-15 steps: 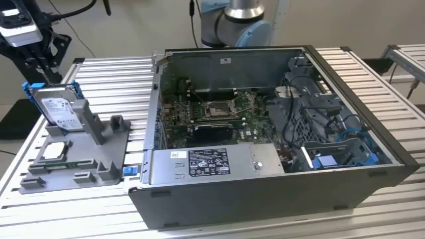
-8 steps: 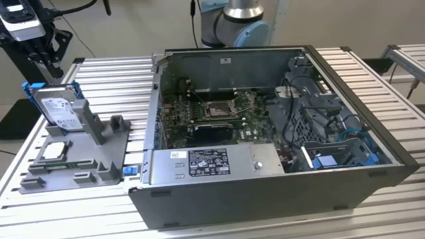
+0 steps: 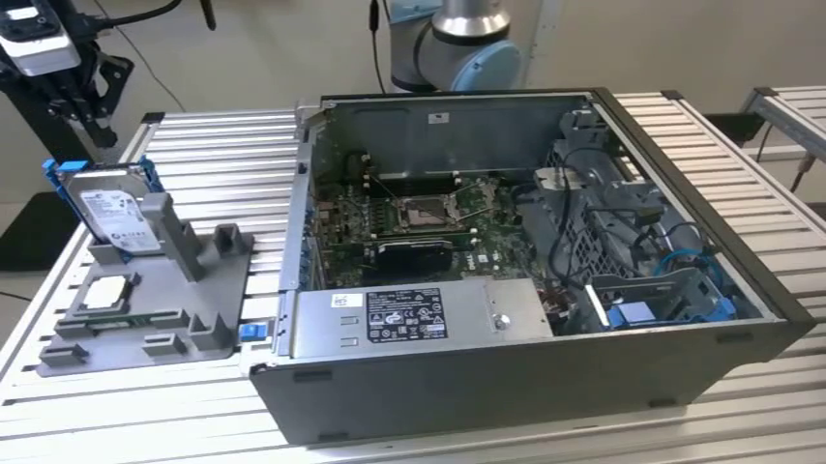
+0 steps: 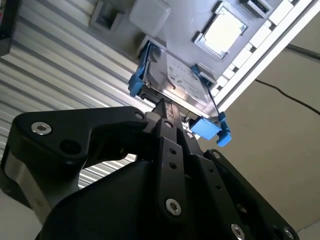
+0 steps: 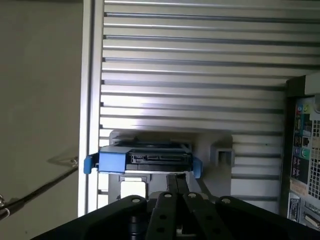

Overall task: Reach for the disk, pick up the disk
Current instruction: 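Reach for the disk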

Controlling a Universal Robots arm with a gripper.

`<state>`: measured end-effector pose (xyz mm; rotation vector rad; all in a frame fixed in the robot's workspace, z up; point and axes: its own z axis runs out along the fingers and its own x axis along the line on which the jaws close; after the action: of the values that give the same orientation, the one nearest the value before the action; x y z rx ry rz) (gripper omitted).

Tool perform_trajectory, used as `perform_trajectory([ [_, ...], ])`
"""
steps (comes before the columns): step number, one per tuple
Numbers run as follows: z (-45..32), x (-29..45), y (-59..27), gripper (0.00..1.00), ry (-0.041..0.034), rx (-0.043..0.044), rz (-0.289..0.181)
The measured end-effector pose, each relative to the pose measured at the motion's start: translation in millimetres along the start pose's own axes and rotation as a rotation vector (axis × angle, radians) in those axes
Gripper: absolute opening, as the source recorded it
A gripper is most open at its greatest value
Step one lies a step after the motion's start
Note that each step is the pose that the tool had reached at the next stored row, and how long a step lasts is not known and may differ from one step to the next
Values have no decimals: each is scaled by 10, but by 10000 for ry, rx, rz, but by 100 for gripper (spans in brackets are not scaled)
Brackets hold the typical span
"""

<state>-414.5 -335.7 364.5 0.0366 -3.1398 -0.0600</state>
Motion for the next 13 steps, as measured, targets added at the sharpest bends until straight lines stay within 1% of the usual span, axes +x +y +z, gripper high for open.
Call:
perform_trajectory([
  [6, 16, 150, 28, 0, 2, 0, -67],
  [7, 21, 205, 36, 0, 2, 0, -92],
  [13, 36, 374, 62, 0, 6, 0, -163],
])
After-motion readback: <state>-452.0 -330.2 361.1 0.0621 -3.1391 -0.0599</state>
